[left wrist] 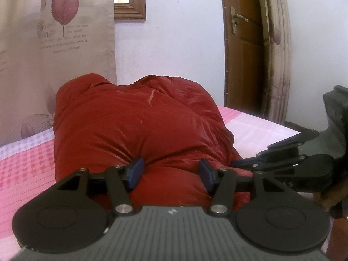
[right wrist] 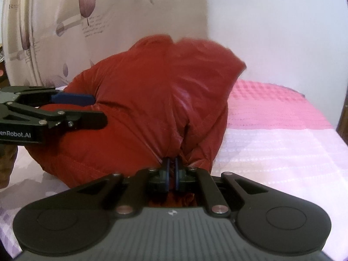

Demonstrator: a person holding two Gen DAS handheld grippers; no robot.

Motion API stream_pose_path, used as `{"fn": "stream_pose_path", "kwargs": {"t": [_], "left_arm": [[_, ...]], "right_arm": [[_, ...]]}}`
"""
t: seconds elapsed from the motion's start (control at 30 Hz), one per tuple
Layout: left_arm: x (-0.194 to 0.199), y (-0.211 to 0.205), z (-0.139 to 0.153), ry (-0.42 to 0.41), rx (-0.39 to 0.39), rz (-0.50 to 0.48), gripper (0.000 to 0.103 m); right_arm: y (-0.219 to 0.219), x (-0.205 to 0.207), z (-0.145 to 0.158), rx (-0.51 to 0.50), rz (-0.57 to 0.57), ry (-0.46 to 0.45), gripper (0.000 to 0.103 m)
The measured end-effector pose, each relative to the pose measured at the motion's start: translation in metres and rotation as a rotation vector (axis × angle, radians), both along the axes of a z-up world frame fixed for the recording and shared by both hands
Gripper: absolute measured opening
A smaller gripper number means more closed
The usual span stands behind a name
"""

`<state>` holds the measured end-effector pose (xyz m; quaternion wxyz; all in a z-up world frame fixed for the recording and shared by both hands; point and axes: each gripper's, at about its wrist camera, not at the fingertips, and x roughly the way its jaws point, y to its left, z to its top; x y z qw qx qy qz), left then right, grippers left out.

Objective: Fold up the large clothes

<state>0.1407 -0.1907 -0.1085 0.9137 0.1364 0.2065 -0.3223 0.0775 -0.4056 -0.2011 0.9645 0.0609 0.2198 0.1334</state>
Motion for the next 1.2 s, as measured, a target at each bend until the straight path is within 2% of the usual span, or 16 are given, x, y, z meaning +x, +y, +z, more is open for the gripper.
{"fn": "stream_pose_path", "kwargs": {"t": [0.17, 0.23, 0.3, 0.33, 0.37, 0.4, 0.43, 0.5, 0.6, 0.77, 0.9, 0.93, 0.97, 1.07, 1.13, 1.2], "left_arm": [[-0.001, -0.002, 0.000, 0.002, 0.000, -0.005, 0.060], [0.000, -0.002, 0.000, 0.005, -0.006, -0.007, 0.062], [-0.001, -0.003, 0.000, 0.000, -0.002, -0.011, 0.063], [-0.001, -0.003, 0.000, 0.001, -0.004, -0.013, 0.064], [-0.001, -0.003, 0.000, 0.003, -0.006, -0.013, 0.064], [-0.001, -0.003, 0.000, 0.003, -0.007, -0.014, 0.064], [-0.001, -0.004, 0.000, 0.002, -0.006, -0.015, 0.065], [-0.002, -0.003, 0.000, 0.000, -0.006, -0.017, 0.065], [-0.002, -0.003, 0.000, 0.001, -0.009, -0.020, 0.065], [0.000, -0.001, 0.001, 0.008, -0.029, -0.036, 0.068], [0.000, 0.014, 0.012, 0.038, -0.115, -0.076, 0.074], [0.001, 0.021, 0.018, 0.052, -0.150, -0.077, 0.074], [0.003, 0.032, 0.026, 0.065, -0.199, -0.064, 0.078], [0.013, 0.067, 0.048, 0.064, -0.289, 0.053, 0.102], [0.031, 0.091, 0.055, 0.099, -0.313, 0.142, 0.102], [0.057, 0.109, 0.052, 0.212, -0.339, 0.176, 0.103]], "right_arm": [[0.002, -0.010, 0.002, 0.013, -0.053, -0.018, 0.005], [-0.004, -0.012, 0.006, 0.063, -0.067, -0.006, 0.006], [-0.017, -0.013, 0.012, 0.151, -0.067, 0.000, 0.014], [-0.026, -0.015, 0.015, 0.206, -0.069, -0.006, 0.033], [-0.036, -0.016, 0.017, 0.273, -0.080, -0.018, 0.072], [-0.048, -0.017, 0.019, 0.344, -0.085, -0.035, 0.090], [-0.056, -0.017, 0.020, 0.391, -0.080, -0.054, 0.101], [-0.067, -0.010, 0.022, 0.413, -0.099, -0.052, 0.101], [-0.076, 0.015, 0.016, 0.429, -0.060, 0.038, 0.101], [-0.083, 0.053, -0.015, 0.599, 0.048, 0.178, 0.101], [-0.081, 0.079, -0.030, 0.747, 0.136, 0.210, 0.101], [-0.079, 0.083, -0.029, 0.746, 0.146, 0.207, 0.102], [-0.076, 0.087, -0.026, 0.734, 0.151, 0.214, 0.103], [-0.073, 0.094, -0.026, 0.735, 0.175, 0.234, 0.103], [-0.078, 0.094, -0.029, 0.749, 0.190, 0.238, 0.103], [-0.080, 0.094, -0.032, 0.749, 0.212, 0.241, 0.103]]}}
